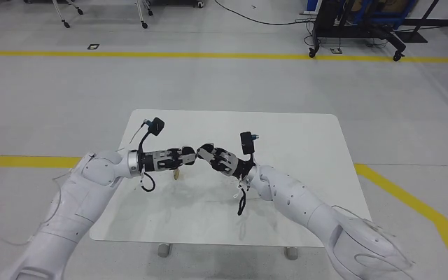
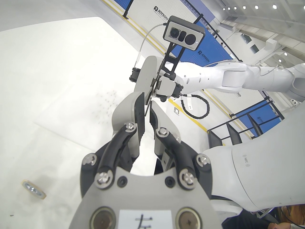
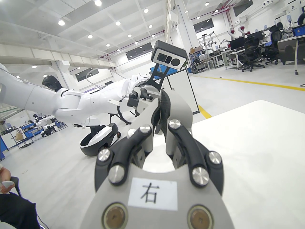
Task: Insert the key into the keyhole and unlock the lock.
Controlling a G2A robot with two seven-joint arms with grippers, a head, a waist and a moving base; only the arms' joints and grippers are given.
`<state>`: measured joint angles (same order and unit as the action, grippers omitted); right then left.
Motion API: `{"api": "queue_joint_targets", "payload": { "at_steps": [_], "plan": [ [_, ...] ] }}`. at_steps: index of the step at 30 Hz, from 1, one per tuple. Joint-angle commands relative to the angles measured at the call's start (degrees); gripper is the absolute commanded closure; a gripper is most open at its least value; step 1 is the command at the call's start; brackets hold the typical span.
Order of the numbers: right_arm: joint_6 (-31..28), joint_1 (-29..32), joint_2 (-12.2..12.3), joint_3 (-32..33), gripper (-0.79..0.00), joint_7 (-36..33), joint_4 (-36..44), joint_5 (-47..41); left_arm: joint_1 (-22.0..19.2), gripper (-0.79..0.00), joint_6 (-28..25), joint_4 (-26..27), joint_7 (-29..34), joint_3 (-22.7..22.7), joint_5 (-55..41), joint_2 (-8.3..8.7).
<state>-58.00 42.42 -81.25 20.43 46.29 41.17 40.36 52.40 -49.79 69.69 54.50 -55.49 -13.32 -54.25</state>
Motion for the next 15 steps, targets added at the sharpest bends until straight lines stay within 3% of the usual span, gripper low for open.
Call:
{"api": "queue_joint_targets", "payload": {
  "at_steps": [1, 15],
  "plan": [
    [0.00, -0.04, 0.07, -0.10, 0.000, 0.00, 0.01, 0.02, -0.05, 0.000, -0.32, -0.25, -0.33, 0.09, -0.25, 0.09],
    [0.00, -0.08, 0.40, -0.89, 0.000, 0.00, 0.18, -0.65, 0.13, 0.000, -1.12, -0.88, -1.13, 0.49, -3.82, 0.99]
  ]
}}
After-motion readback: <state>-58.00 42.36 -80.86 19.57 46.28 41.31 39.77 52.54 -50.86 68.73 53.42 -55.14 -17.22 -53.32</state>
